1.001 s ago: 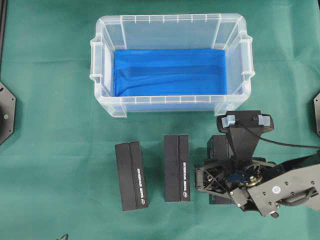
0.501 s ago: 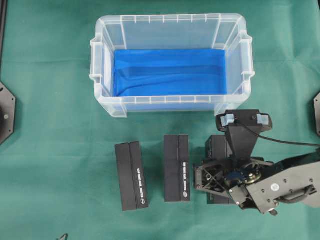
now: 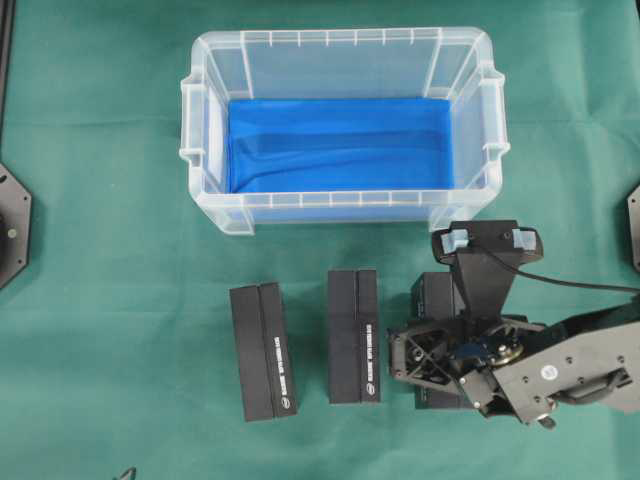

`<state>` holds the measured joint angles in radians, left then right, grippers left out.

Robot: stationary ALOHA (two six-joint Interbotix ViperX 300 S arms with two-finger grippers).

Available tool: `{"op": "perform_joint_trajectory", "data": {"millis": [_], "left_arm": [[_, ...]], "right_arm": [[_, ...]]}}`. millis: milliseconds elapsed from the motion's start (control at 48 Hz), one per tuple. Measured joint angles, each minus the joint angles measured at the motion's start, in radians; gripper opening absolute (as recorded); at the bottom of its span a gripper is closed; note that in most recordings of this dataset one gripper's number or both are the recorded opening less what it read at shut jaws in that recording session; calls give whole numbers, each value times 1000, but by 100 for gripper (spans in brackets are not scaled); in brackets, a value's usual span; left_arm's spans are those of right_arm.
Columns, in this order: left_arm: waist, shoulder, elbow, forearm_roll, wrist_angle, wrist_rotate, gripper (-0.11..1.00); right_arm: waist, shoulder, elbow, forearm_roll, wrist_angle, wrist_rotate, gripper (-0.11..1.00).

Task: Take the box out of the case with the right arm.
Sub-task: 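Carry the box to the front right and lower it onto the table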

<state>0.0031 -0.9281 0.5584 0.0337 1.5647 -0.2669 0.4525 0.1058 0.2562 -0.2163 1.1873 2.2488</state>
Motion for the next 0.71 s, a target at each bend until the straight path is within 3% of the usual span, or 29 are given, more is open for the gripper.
{"op": "perform_joint_trajectory", "data": {"millis": [83, 417, 709], "left_arm": [[0, 0, 0, -2, 0, 0, 0], [0, 2, 0, -2, 2, 0, 0], [0, 2, 0, 0, 0, 0, 0]], "right_arm": [[-2, 0, 0, 0, 0, 0, 94], [0, -2, -32, 0, 25, 2, 88], [0, -60, -135, -11, 219, -20, 88]]}}
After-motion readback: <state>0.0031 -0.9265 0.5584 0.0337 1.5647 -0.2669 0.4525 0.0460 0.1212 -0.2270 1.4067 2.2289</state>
